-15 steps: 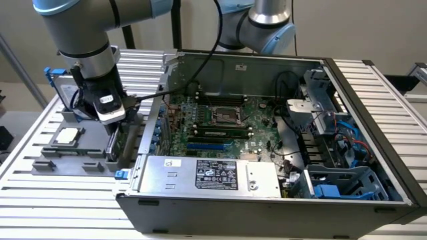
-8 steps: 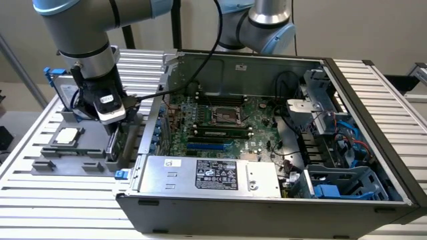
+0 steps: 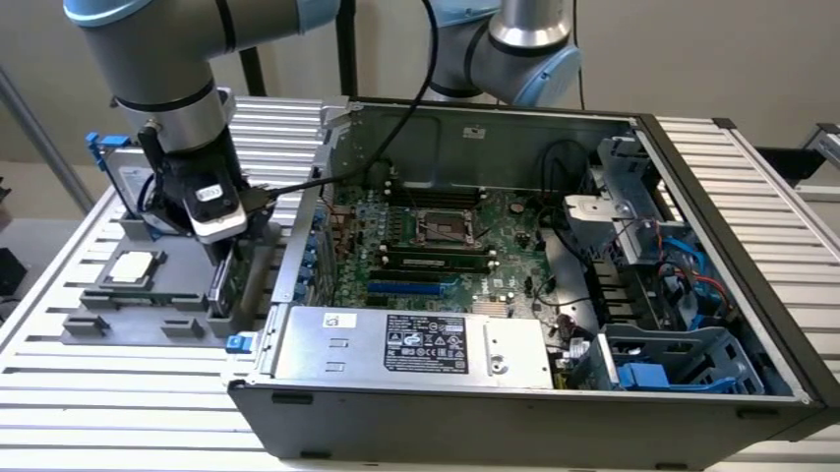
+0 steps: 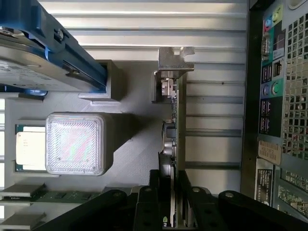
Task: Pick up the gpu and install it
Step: 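Pick up the gpu and move the gpu toward the slot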
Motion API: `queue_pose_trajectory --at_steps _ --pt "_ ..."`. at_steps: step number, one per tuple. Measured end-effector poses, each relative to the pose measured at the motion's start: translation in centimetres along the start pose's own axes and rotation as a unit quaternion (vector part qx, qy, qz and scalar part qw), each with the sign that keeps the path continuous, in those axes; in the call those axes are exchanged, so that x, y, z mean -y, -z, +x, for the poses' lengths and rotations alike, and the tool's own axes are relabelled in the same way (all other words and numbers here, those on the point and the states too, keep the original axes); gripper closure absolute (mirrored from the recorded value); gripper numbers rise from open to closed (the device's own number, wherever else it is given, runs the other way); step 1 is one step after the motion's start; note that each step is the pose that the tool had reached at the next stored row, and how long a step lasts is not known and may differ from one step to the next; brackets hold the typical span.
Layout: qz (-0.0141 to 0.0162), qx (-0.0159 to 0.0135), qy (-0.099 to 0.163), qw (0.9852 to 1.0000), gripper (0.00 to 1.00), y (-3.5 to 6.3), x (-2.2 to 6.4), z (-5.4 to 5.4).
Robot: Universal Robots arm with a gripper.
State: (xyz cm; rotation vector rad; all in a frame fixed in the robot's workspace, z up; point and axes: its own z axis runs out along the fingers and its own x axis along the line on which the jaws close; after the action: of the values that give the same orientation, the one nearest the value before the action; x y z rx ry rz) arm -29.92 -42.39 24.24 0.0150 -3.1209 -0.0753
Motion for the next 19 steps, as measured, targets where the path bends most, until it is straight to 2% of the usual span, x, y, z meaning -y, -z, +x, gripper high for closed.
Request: queue_pose_trajectory --at_steps 5,9,19 --pt "0.0000 0.0000 0.001 1.0000 1.00 0.60 -0.03 0.0" --pt "0.0001 -0.0001 0.001 1.0000 1.00 1.55 -0.08 0.0" --pt "0.0000 0.0001 0.001 1.0000 1.00 5.83 -0.28 0.1"
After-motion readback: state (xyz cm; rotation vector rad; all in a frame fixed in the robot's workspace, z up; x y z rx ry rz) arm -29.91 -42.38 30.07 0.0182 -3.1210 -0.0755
